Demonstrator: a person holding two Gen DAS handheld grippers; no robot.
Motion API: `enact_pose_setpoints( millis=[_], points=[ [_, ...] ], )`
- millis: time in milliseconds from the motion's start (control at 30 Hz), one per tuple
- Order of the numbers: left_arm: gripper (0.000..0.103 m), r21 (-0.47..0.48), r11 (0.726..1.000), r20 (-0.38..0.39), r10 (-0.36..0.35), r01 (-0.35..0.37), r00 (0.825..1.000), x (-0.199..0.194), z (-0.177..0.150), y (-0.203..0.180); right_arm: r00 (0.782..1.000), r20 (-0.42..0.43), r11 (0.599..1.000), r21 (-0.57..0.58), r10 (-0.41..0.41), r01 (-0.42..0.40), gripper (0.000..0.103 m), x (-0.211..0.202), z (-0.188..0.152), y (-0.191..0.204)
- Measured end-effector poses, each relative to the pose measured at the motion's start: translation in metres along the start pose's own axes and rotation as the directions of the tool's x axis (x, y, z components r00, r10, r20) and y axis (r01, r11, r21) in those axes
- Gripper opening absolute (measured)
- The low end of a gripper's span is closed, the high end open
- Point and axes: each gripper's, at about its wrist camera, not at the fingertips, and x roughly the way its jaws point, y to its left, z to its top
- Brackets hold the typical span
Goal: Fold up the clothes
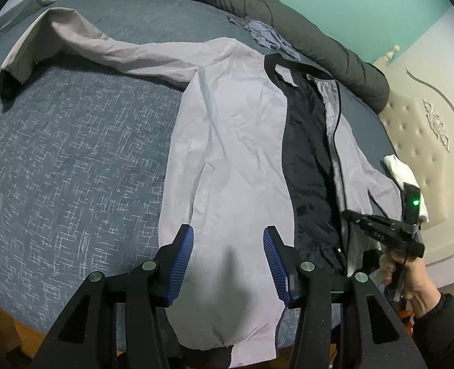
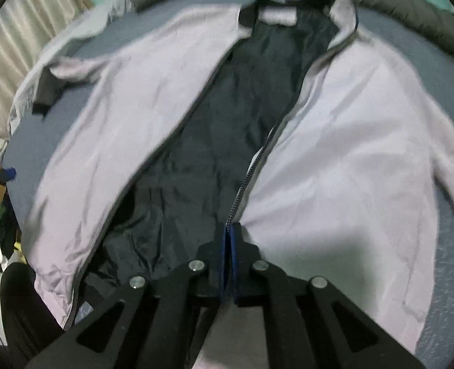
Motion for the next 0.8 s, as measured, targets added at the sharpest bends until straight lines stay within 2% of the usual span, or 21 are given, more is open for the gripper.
enact_pose_setpoints(
  millis=[67, 100, 133, 167, 200, 300, 433, 633, 700, 800],
  points=[
    [0.051, -0.009, 1.000, 0.002, -0.004, 0.004, 1.000, 0.001, 0.000, 0.003, 1.000, 0.017, 0.999, 0.038, -0.019, 0.018, 0.007, -0.002, -0.001, -0.002],
    [0.051, -0.015, 1.000, 0.006, -0.006, 0.006, 1.000, 0.002, 0.000, 0.005, 0.999, 0.052, 0.998, 0.062, -0.009, 0.006, 0.014, -0.008, -0.001, -0.003],
    [0.051, -0.020, 1.000, 0.009, -0.007, 0.007, 1.000, 0.002, 0.000, 0.008, 0.996, 0.086, 0.997, 0.072, 0.011, -0.017, 0.033, -0.014, 0.000, 0.000],
    [0.051, -0.027, 1.000, 0.012, -0.006, 0.007, 1.000, 0.002, 0.001, 0.012, 0.992, 0.118, 0.996, 0.079, 0.032, -0.042, 0.041, -0.019, 0.001, 0.002],
    [0.051, -0.033, 0.999, 0.015, -0.003, 0.004, 1.000, 0.002, 0.002, 0.015, 0.987, 0.151, 0.994, 0.085, 0.053, -0.066, 0.043, -0.025, 0.003, 0.005],
    [0.051, -0.050, 0.999, 0.024, 0.009, -0.007, 1.000, 0.003, 0.006, 0.024, 0.978, 0.156, 0.986, 0.068, 0.138, -0.150, 0.043, -0.023, 0.008, 0.020],
    [0.051, -0.063, 0.998, 0.037, 0.020, -0.018, 0.999, 0.006, 0.013, 0.031, 0.961, 0.095, 0.960, 0.084, 0.261, -0.269, 0.043, 0.008, 0.020, 0.046],
    [0.051, -0.088, 0.996, 0.051, 0.020, -0.016, 0.999, 0.007, 0.018, 0.040, 0.941, 0.057, 0.925, 0.172, 0.333, -0.337, 0.043, 0.048, 0.026, 0.063],
    [0.051, -0.090, 0.996, 0.051, 0.022, -0.017, 0.998, 0.008, 0.019, 0.042, 0.938, 0.066, 0.920, 0.186, 0.340, -0.346, 0.042, 0.045, 0.023, 0.062],
    [0.051, -0.095, 0.995, 0.053, 0.027, -0.021, 0.998, 0.007, 0.020, 0.046, 0.937, 0.074, 0.921, 0.174, 0.340, -0.348, 0.016, 0.041, 0.021, 0.062]
  ],
)
